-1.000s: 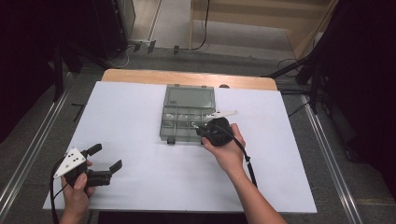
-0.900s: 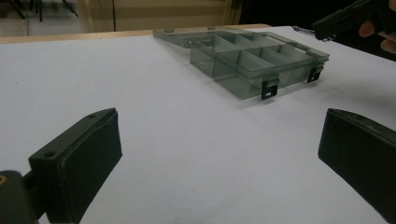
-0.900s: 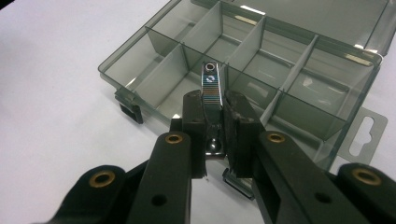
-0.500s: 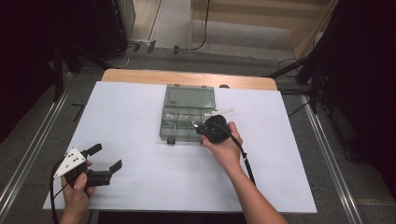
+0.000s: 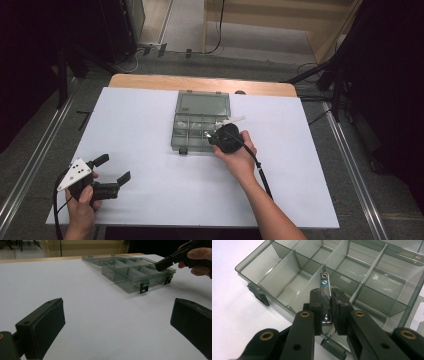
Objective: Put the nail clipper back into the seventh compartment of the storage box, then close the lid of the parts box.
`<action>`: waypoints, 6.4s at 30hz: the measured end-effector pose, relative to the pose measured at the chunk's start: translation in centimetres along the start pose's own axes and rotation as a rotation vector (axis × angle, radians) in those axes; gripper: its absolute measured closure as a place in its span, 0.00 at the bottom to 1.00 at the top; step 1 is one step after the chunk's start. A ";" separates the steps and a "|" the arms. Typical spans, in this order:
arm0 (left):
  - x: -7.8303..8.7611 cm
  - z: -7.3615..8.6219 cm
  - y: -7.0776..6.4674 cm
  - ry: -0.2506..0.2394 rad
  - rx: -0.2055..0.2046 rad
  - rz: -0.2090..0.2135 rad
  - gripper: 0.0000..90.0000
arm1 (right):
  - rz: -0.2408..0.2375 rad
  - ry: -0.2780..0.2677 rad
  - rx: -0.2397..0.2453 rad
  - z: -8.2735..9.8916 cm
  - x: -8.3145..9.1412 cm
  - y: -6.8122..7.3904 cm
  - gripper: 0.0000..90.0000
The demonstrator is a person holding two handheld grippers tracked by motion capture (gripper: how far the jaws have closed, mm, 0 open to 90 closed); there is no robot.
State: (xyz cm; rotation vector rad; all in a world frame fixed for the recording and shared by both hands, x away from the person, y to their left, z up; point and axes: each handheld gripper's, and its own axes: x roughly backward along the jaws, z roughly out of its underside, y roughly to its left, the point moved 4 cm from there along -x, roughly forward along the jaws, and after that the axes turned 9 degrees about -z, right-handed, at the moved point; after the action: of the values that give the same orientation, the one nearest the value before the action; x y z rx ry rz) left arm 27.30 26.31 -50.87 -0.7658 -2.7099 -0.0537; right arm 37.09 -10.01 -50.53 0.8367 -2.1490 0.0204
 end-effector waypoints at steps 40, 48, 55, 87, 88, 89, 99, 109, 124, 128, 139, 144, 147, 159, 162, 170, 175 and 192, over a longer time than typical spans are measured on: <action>-1.3 -0.6 -1.8 0.012 -0.038 -0.003 0.00 | -0.050 -0.113 0.006 -0.8 2.7 -1.0 0.00; -2.4 -1.2 -3.0 0.030 -0.062 0.015 0.00 | -0.044 -0.147 0.017 -0.6 3.6 -1.3 0.00; -3.2 -1.9 -3.4 0.042 -0.075 0.021 0.00 | -0.088 -0.143 0.001 -0.3 4.1 -1.7 0.00; -11.4 -5.3 -7.1 0.060 -0.049 0.159 0.00 | -0.092 -0.192 -0.034 0.3 5.5 -4.0 0.04; -11.8 -5.2 -7.2 0.060 -0.044 0.161 0.00 | -0.089 -0.193 -0.034 0.3 5.4 -4.1 0.05; -12.0 -5.1 -7.2 0.061 -0.045 0.161 0.00 | -0.090 -0.195 -0.038 0.3 5.4 -4.3 0.05; -14.3 -5.4 -7.3 0.086 -0.052 0.168 0.00 | -0.077 -0.211 -0.059 0.2 4.8 -5.1 0.10; -16.7 -6.3 -6.6 0.109 -0.049 0.155 0.00 | -0.070 -0.236 -0.088 -0.6 3.8 -6.1 0.13; -19.8 -7.7 -5.3 0.139 -0.010 0.146 0.00 | -0.088 -0.251 -0.137 -2.6 2.4 -7.2 0.14; -20.8 -7.9 -4.8 0.154 0.007 0.140 0.00 | -0.090 -0.245 -0.146 -3.2 2.0 -7.4 0.14; -23.4 -8.3 -2.7 0.201 0.107 0.132 0.00 | -0.129 -0.253 -0.226 -4.1 1.1 -8.9 0.14; -24.5 -8.7 -2.0 0.233 0.136 0.140 0.00 | -0.119 -0.251 -0.265 -4.3 0.4 -9.7 0.15; -24.9 -8.9 -1.7 0.228 0.144 0.144 0.00 | -0.115 -0.248 -0.258 -4.4 0.0 -10.1 0.15; -27.6 -8.3 -0.7 0.345 0.228 0.079 0.21 | -0.099 -0.245 -0.332 -5.2 -1.4 -11.8 0.33; -27.9 -8.3 -0.5 0.353 0.253 0.076 0.27 | -0.108 -0.235 -0.337 -5.6 -1.3 -11.9 0.45; -28.3 -8.2 0.0 0.370 0.292 0.050 0.37 | -0.074 -0.217 -0.365 -6.0 -1.9 -12.7 0.48; -28.9 -7.6 -0.1 0.396 0.306 0.047 0.38 | -0.056 -0.184 -0.388 -5.5 -2.9 -13.5 0.48; -29.7 -7.4 -0.7 0.392 0.372 0.014 0.39 | -0.155 -0.182 -0.470 -4.8 -4.6 -14.4 0.54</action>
State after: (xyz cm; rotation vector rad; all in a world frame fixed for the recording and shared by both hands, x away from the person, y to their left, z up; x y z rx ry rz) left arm 52.96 9.86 -53.24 -0.5895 -2.2509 0.2688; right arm 50.65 -17.28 -54.20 0.7416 -2.1201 -0.6368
